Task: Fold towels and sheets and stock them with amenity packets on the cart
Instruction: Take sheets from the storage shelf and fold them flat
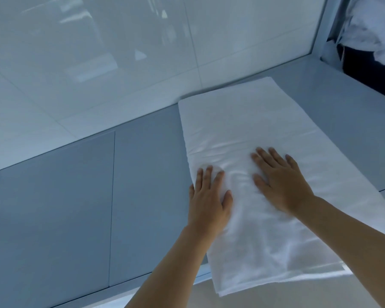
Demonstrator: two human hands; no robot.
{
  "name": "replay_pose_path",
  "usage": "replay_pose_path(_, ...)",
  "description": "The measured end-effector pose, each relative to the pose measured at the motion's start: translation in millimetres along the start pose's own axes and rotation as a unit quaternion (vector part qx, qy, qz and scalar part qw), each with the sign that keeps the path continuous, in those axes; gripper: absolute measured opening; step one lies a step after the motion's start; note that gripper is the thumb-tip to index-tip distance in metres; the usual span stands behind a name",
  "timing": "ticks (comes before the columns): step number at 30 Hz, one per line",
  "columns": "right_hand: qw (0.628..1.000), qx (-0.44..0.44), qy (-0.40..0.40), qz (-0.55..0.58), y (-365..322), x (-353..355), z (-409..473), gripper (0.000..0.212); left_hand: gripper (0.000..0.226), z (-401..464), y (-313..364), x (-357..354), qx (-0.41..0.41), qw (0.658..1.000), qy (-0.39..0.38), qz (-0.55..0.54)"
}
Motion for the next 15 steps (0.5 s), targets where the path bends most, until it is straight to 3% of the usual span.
replay_pose_path(15, 1.000, 0.000, -0.014, -0.018, -108.8, -30.4, -3.7, 0.065, 0.060, -51.7, -96.8, 20.8, -0.005, 1.000, 0.024, 0.002)
Point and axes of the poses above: each hand's wrist, its own z-axis towards the middle knuckle, its own x-axis out of the back of the hand, y = z × x, the point moved 4 cm from there along z, towards the middle knuckle, and after that the axes turned 14 degrees about -y, right-handed, at the moved point
